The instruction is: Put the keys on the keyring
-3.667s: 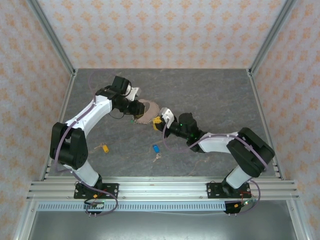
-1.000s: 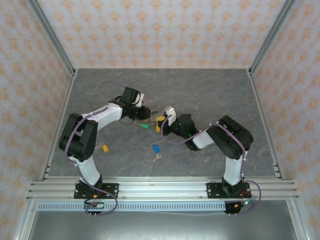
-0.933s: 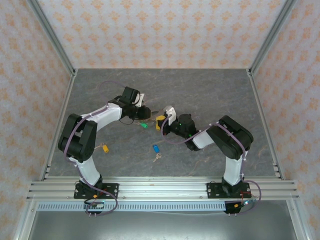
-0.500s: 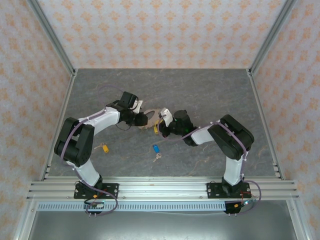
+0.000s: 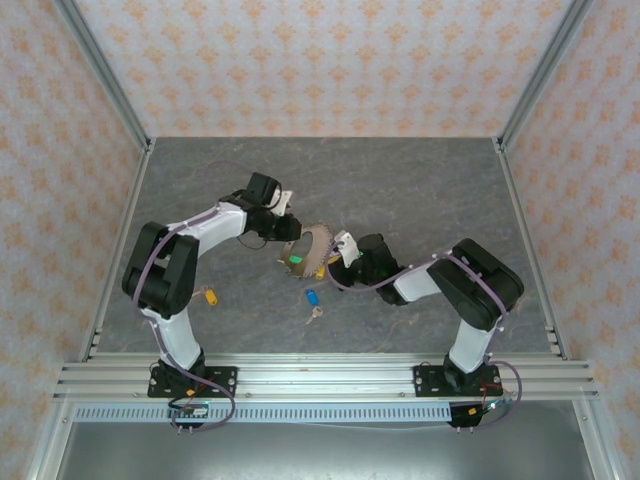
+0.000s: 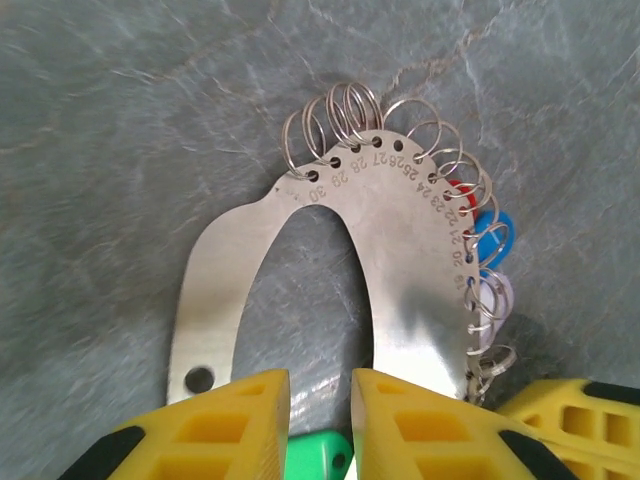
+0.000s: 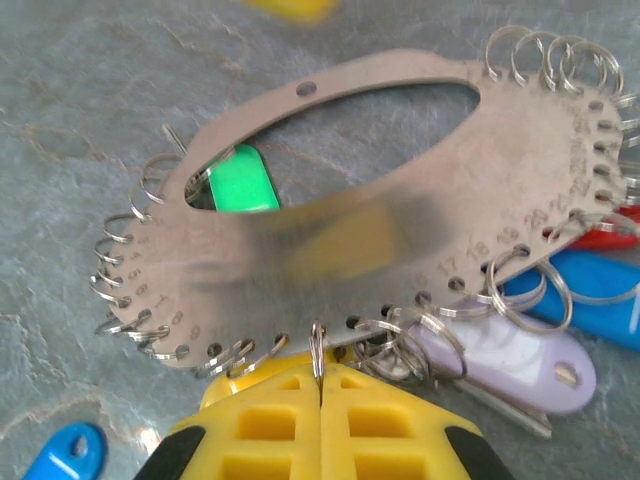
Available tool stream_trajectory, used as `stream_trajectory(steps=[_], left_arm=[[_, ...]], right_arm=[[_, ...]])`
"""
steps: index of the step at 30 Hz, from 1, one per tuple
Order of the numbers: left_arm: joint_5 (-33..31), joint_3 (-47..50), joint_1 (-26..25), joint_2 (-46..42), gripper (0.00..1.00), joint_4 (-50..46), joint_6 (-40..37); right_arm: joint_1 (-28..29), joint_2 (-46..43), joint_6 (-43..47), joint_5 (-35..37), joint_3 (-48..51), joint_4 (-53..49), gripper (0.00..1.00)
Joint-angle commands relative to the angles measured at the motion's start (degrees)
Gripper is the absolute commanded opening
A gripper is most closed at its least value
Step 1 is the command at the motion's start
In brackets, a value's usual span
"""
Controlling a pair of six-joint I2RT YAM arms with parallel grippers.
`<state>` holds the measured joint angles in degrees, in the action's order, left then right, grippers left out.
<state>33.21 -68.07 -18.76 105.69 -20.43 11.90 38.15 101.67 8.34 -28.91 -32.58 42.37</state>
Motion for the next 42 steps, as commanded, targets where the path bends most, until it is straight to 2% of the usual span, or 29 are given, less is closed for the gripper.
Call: stream_trajectory(steps=[1,5,7,12,15,19,21,25,27,29,31,34,37,40,42], left_arm=[[2.32,-1.19,-1.51,2.07,0.22,-3.79,-3.2],[-1.47,-0.04,-1.63,2.68,0.17,-4.51,-2.13],[-0.99,0.73,-1.54,2.19,0.16,-3.63,-1.5],[2.44,2.28,-1.54,-0.44,0.16,-0.81,0.56],[5.01,3.57,-1.45,-3.2,0.17,1.32,1.45],[9.32,6.41,-0.38,-8.54,0.21,5.54,2.95],[10.12,7.86,0.75,-11.3,0.24,7.62,4.09],[8.92,10.59,2.91,-17.05,0.33,10.78,4.32],[8.29,12.21,3.34,-19.41,0.35,13.67,4.67],[6.19,13.6,3.47,-20.98,0.37,15.65,5.05],[3.75,13.7,3.49,-20.98,0.37,15.06,5.23],[1.26,13.1,3.81,-18.07,0.27,12.45,6.26],[4.43,15.74,3.82,-15.13,0.2,18.04,10.04],[6.84,18.68,3.82,-12.51,0.16,23.39,13.72],[6.91,20.21,3.82,-10.78,0.13,25.11,14.89]], right_arm=[[-0.14,1.3,-1.05,-0.39,0.33,12.81,0.0],[-0.97,0.15,-0.12,-0.86,0.86,17.28,0.0],[-1.48,-0.14,-0.33,-2.93,0.52,18.39,0.0],[-1.75,-0.57,0.77,-1.62,0.76,22.35,0.0],[-3.19,-1.54,-2.2,-6.62,0.09,24.48,0.0],[-5.94,-2.66,-6.78,-19.09,-2.59,24.59,0.0],[-6.71,-3.56,-6.54,-24.41,-4.76,20.24,0.0],[-7.73,-6.72,0.92,-23.96,-8.95,3.83,0.0],[-8.97,-6.81,0.86,-24.75,-12.68,-3.82,0.0],[-9.19,-5.54,4.53,-27.94,-16.3,-11.32,0.0],[-9.0,-4.27,6.71,-27.5,-17.08,-14.66,0.0],[-8.47,-2.74,5.64,-26.64,-15.29,-10.81,0.0],[-7.68,-1.41,5.76,-28.94,-14.95,-10.4,0.0],[-7.3,-0.38,-3.26,-30.62,-13.98,1.99,0.0],[-7.13,1.17,-6.27,-31.56,-14.76,6.16,0.0]])
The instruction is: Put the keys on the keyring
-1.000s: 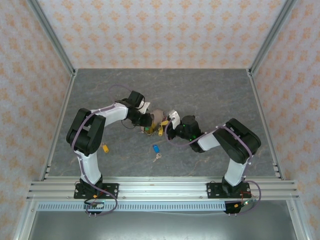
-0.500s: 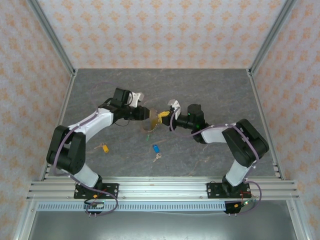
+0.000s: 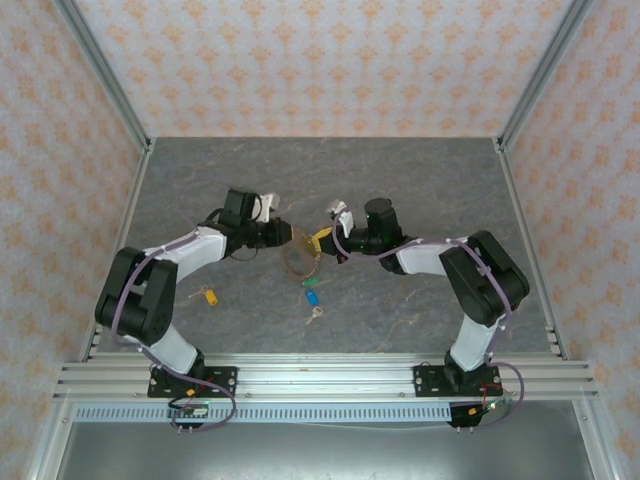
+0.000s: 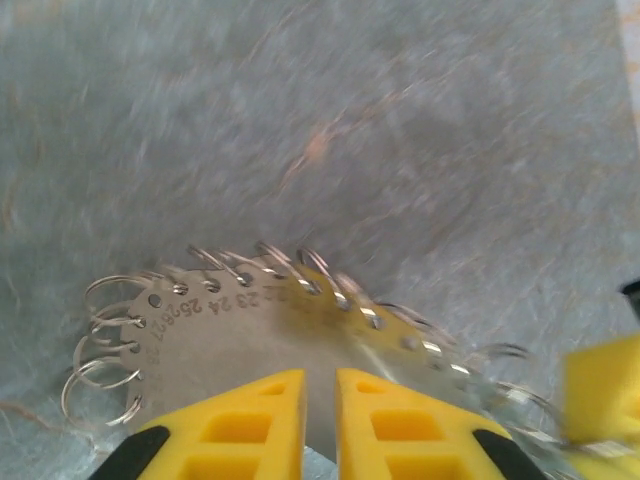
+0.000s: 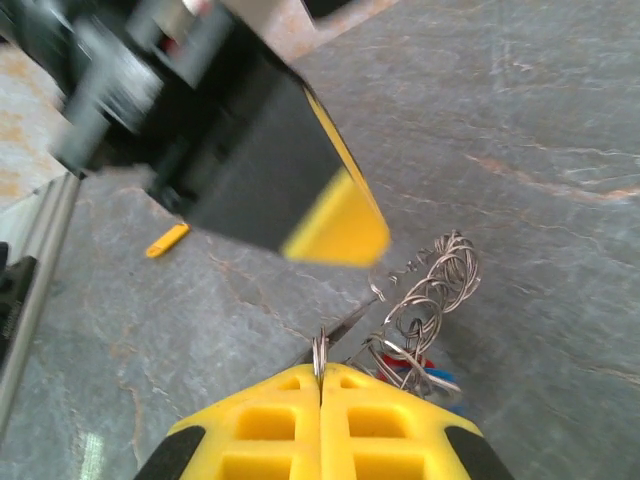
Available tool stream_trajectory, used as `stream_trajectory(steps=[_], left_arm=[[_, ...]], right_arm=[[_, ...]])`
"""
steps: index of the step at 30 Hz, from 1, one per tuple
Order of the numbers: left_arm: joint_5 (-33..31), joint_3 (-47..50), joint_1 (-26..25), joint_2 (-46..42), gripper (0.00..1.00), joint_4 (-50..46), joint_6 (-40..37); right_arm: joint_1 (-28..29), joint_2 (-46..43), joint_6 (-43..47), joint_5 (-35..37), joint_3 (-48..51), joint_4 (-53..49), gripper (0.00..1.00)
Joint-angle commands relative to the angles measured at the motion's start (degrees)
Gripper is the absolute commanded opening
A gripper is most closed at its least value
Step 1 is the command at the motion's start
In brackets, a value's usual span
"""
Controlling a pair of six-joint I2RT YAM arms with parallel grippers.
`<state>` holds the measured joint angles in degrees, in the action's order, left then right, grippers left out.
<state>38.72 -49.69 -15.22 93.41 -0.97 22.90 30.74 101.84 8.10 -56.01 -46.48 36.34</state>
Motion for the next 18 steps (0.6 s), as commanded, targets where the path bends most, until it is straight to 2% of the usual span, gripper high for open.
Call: stream_trajectory(steps=[1,6,10,14,18], left_arm=[[1.45,2.83,0.28,2.29,0.12,7.2,4.85],[2.66,5.16,0.28,3.69,0.12,11.9,6.51],[3.2,3.67,0.28,3.83,0.12,12.19,5.98],[2.9,3.24,0.24,2.42,0.13,14.62,6.97],[0.95,3.81,0.28,-1.49,0.18,16.04,6.88]], right_arm=[[0.44,1.5,-6.31,-4.21,-1.28,12.57,0.0],[0.62,4.47,-10.42,-8.59,-3.05,16.7,0.0],[1.72,4.37,-8.37,-11.28,-4.35,14.14,0.0],[3.47,1.74,-1.64,-9.12,-6.58,3.42,0.0],[4.68,-1.07,5.31,-1.53,-6.34,-2.19,0.0]])
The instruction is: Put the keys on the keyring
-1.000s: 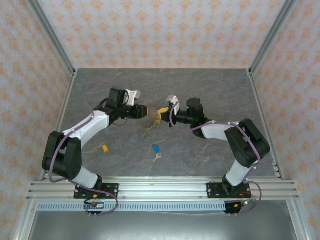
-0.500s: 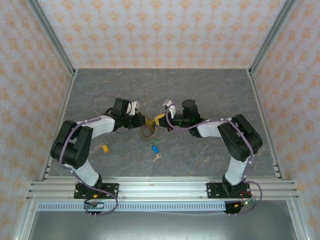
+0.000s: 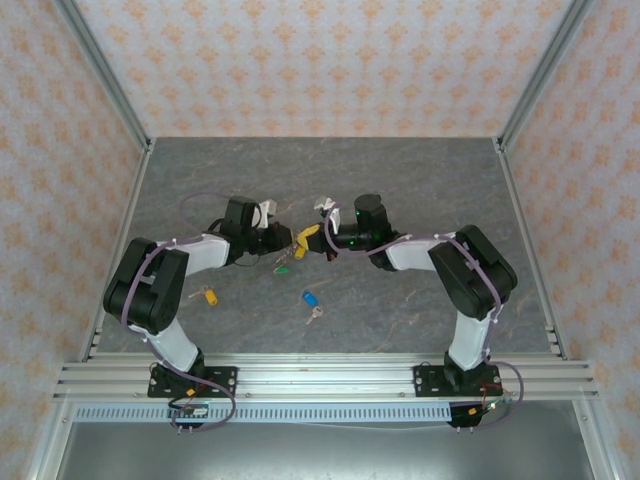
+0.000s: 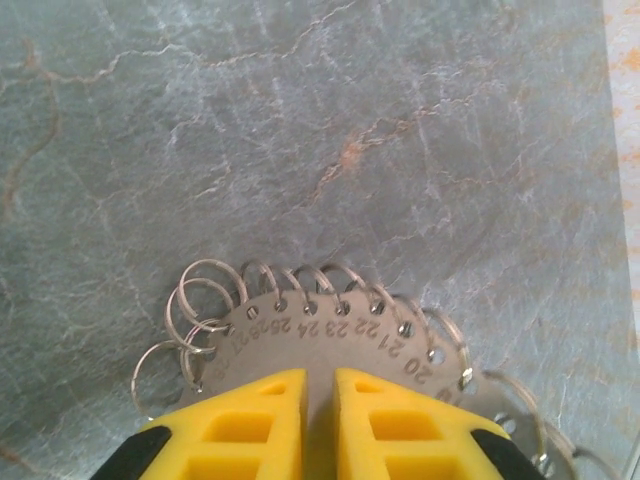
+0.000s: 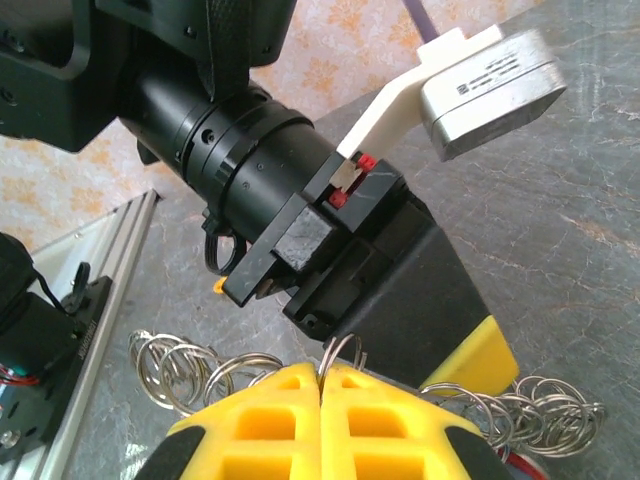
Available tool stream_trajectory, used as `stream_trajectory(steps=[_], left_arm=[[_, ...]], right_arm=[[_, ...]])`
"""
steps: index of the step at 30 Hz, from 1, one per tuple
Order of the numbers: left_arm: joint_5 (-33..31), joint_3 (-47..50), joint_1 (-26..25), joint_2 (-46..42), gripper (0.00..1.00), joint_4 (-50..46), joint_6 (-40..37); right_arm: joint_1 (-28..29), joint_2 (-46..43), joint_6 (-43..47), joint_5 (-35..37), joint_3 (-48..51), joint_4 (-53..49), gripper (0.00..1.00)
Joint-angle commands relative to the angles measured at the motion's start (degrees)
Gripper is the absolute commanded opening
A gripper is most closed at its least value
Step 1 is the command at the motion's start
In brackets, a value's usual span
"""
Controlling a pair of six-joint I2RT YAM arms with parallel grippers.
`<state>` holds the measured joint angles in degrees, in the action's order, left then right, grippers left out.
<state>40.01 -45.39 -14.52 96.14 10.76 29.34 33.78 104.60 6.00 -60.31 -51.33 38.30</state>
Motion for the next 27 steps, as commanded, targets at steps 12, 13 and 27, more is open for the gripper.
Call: stream_trajectory(steps=[12,13,27], left_arm=[[-2.17,2.85,-0.43,-24.12,0.36,-3.24,-18.69],[-1.58,3.54,-0.44,-25.29,0.36,-3.13,-20.01],[5.2,6.36,-3.78,-31.91,0.36,-14.97,-50.06]], right_arm=[[0.47,-8.6,33.54,0.82,-9.63,-31.83,0.0],[0.48,-8.74,35.46,1.27,-10.25,-33.64,0.0],[-1.08,-7.2,48.92,-6.17,-17.95,-47.08,0.0]])
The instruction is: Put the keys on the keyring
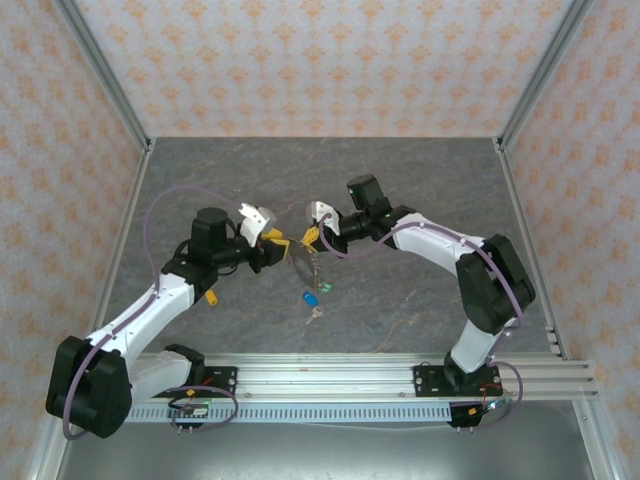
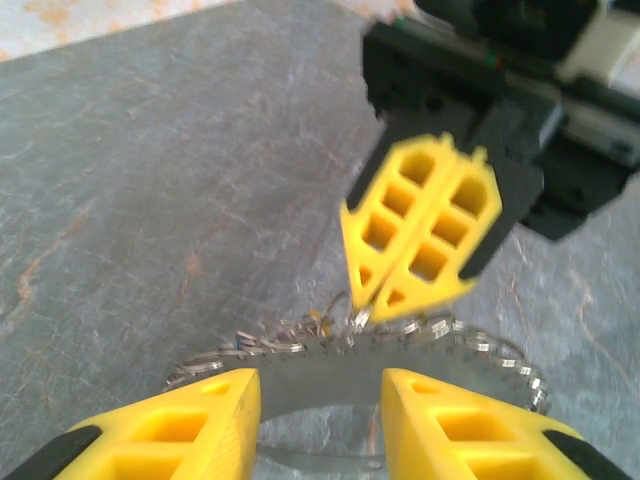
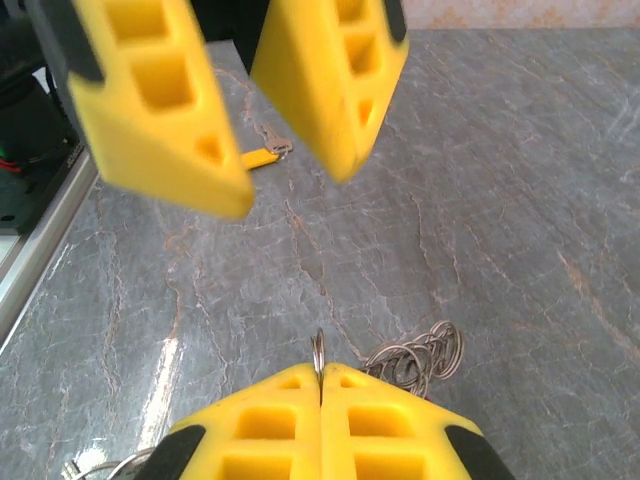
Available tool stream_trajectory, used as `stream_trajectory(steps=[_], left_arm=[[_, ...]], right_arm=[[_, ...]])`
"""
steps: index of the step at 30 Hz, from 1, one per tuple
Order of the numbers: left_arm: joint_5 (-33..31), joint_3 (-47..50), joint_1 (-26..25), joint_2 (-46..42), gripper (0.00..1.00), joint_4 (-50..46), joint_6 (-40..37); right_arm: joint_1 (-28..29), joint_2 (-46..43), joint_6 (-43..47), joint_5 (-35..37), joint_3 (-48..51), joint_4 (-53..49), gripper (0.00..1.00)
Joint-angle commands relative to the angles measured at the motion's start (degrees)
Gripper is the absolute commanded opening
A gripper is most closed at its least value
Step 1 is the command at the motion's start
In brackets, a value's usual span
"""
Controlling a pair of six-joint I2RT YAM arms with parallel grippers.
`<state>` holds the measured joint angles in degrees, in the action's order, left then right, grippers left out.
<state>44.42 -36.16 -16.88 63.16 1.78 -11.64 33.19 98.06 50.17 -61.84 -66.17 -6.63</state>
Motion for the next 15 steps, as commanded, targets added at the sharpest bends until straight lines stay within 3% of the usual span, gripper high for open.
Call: stream_trajectory(steps=[1,15], left_arm=[[1.4,-3.15,-1.6,1.94,0.35,-6.51,-9.98],[-1.36,0.36,-2.17,7.9,0.33,11.27,-8.42]], right_arm=[[-0.57,-0.23,4.84,-4.77,-3.61,-2.32,0.0],[-1.08,5.01,11.65,-7.9,-9.67,-10.38,0.0]])
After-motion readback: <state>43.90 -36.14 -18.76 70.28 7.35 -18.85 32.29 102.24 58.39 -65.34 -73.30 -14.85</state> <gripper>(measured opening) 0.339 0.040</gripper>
